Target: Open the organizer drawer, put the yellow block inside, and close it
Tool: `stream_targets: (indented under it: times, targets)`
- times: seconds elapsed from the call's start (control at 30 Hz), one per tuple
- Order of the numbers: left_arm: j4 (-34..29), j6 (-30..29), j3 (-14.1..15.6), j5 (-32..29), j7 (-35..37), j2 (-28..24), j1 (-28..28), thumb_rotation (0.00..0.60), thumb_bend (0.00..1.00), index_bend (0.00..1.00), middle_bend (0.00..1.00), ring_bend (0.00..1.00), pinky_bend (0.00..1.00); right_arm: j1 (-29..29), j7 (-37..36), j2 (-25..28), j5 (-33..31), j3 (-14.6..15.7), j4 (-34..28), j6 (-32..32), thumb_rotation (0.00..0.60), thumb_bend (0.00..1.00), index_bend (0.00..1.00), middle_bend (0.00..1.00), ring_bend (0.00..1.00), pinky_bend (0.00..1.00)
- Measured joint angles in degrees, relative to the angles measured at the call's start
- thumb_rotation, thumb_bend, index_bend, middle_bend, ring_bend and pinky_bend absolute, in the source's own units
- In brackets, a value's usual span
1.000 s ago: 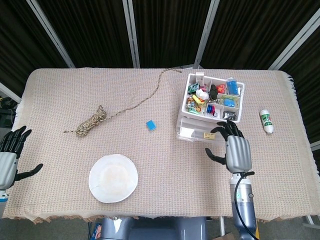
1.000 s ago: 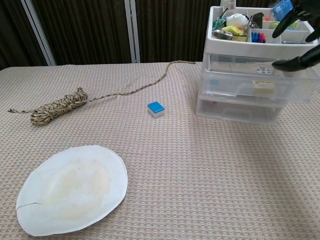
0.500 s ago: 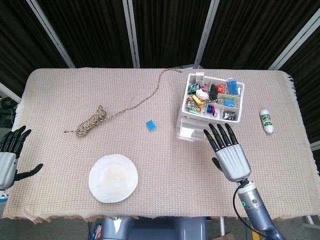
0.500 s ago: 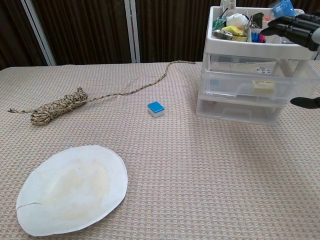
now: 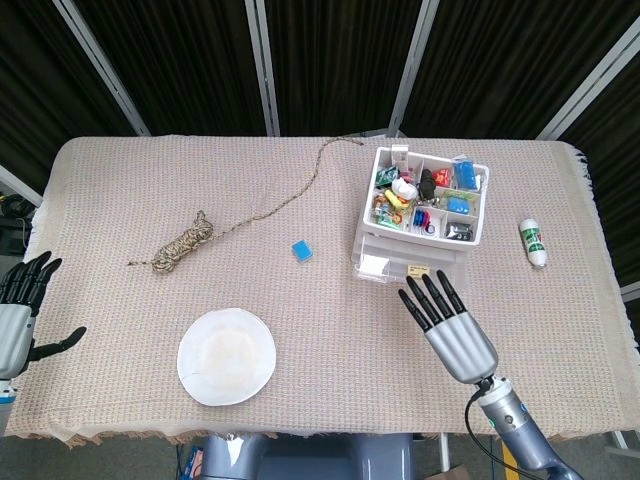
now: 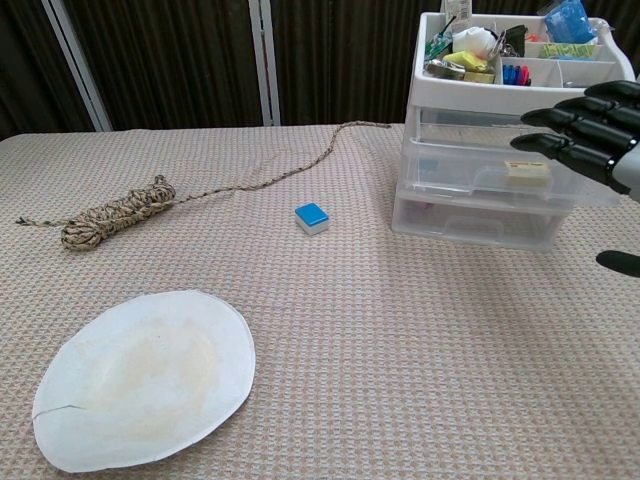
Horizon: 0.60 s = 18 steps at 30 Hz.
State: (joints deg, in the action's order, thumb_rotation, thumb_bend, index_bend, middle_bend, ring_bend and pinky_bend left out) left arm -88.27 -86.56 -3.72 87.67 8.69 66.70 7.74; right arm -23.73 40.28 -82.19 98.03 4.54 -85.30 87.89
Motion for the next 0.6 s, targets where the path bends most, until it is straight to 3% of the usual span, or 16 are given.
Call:
stream_targets:
  times: [0.3,0.6]
  targets:
    - [-0.08,0.18,0.0,-0.08,0.09,-0.09,0.05,0.6,0.21,0.04,0.0,0.0,0.0,0.63,1.24,-1.01,1.4,0.11,1.91,-2.56,0.6,0.13,0.07,0.0,0.0,0.0]
    - [-0.22,0.26,-0.06,-0.28,-0.03,-0.12,0.04,0.6,0.21,0.04,0.0,0.0,0.0,0.26,3.52,-2.41,0.8,-1.71,2.79,-5.53,0.6,0.13,0.08,0.0,0.0,0.0]
